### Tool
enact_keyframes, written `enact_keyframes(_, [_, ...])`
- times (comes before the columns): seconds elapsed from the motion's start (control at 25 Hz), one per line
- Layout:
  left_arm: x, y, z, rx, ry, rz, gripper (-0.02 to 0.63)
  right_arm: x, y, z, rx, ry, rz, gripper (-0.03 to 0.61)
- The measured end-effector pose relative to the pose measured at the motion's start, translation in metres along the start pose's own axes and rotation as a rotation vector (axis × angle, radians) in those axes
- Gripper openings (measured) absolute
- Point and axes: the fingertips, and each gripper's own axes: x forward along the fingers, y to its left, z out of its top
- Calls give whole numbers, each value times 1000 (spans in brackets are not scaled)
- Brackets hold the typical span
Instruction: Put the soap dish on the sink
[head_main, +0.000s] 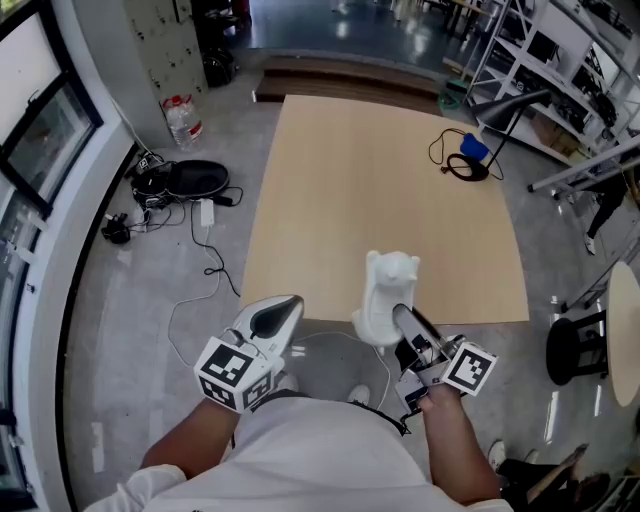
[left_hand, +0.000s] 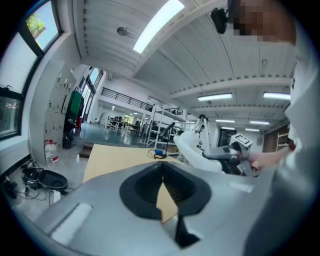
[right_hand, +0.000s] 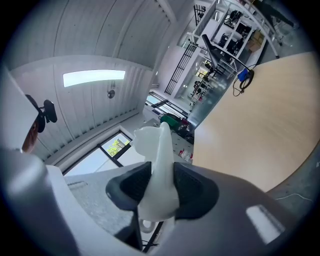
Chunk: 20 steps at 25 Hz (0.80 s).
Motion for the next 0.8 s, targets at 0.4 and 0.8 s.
enact_keyframes(0.4, [-5,4,-2,6,9,-5,8,2,6,-13,36,9,32,143])
enact_keyframes(0.8, [-8,6,-4,31,28,-49,8,0,6,-24,37,-28,0,143])
